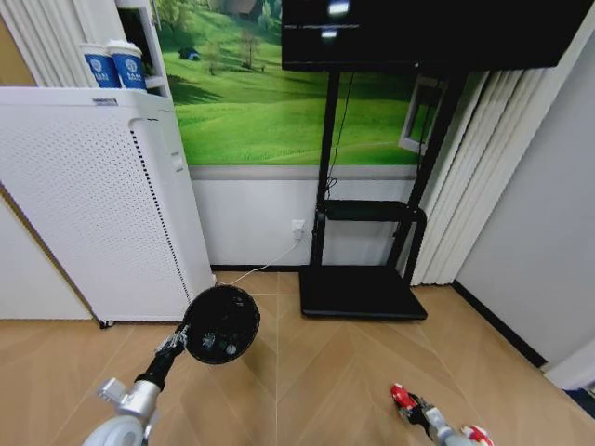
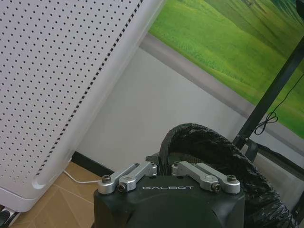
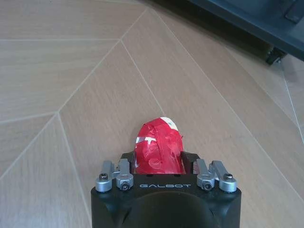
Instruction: Pick up the trash bin and place the garbage on the floor into it.
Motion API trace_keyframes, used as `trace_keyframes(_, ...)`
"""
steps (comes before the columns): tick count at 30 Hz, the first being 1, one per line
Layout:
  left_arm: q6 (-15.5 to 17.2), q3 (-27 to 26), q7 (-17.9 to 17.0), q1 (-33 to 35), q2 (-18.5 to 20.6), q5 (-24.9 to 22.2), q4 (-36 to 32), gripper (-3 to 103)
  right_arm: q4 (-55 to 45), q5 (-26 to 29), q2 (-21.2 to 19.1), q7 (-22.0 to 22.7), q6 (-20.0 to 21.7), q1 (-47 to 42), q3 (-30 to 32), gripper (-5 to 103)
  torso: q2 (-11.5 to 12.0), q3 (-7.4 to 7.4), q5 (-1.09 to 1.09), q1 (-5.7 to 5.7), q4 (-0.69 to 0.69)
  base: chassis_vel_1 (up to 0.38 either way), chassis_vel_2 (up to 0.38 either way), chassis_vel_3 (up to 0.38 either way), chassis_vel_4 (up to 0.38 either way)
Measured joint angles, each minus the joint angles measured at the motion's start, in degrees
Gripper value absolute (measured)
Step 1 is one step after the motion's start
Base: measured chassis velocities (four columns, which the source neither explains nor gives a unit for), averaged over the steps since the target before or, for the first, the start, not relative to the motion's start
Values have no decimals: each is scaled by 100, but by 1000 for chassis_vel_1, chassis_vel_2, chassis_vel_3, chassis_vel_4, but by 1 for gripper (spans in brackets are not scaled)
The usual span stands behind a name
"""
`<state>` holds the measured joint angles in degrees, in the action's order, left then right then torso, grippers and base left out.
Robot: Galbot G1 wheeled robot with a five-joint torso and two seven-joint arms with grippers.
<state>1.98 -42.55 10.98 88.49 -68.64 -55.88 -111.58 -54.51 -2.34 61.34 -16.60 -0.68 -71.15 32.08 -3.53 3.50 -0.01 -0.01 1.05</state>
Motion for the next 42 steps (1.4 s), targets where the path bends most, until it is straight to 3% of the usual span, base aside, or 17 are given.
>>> trace_keyframes(1,0,27,3,-11,4,12,11,7,-64,68,-5,-3,1,-74,24,46,1,0,1,0,1,0,0,0,0)
trace_keyframes(9,-1,156,13,-56,75,140,36,7,-418,368,3,-13,-13,-364,123,41,3,2,6,0,3,0,0,0,0)
trace_keyframes(12,-3,278,109,-67,197,348,140,7,-925,601,26,-115,-226,-611,262,40,4,3,11,0,4,0,0,0,0)
trace_keyframes(14,-43,335,229,-52,287,520,262,7,-1577,788,8,-230,-451,-772,333,39,4,2,2,0,2,0,0,0,0)
trace_keyframes(19,-174,377,272,-71,340,640,427,7,-2410,1152,-81,-405,-533,-930,262,39,3,1,4,0,-5,0,0,0,0)
trace_keyframes(23,-222,643,251,-239,477,666,628,7,-3135,1533,-110,-461,-536,-1207,281,39,4,1,3,1,-2,0,0,0,0)
trace_keyframes(24,-251,1102,67,-495,690,623,857,7,-4034,1903,-116,-479,-596,-1564,344,39,3,1,-2,0,-1,0,0,0,0)
trace_keyframes(25,-251,1102,67,-495,690,623,857,7,-4034,1903,-116,-479,-596,-1564,344,39,3,1,-2,0,-1,0,0,0,0)
trace_keyframes(28,-464,2077,-115,-996,956,726,1188,7,-5335,2092,163,-511,-791,-2186,298,39,2,0,0,0,1,0,0,0,0)
trace_keyframes(35,-591,2816,-87,-1454,1075,807,1371,7,-6385,1893,330,-862,-900,-2763,3,39,2,0,0,0,0,0,0,0,0)
trace_keyframes(38,-630,3497,137,-1899,1217,822,1593,7,-6842,1611,481,-1080,-931,-2953,-314,39,1,0,1,0,0,0,0,0,0)
trace_keyframes(42,-658,3952,353,-2215,1257,920,1765,7,-6919,1475,505,-1101,-927,-2918,-489,39,1,0,1,0,0,0,0,0,0)
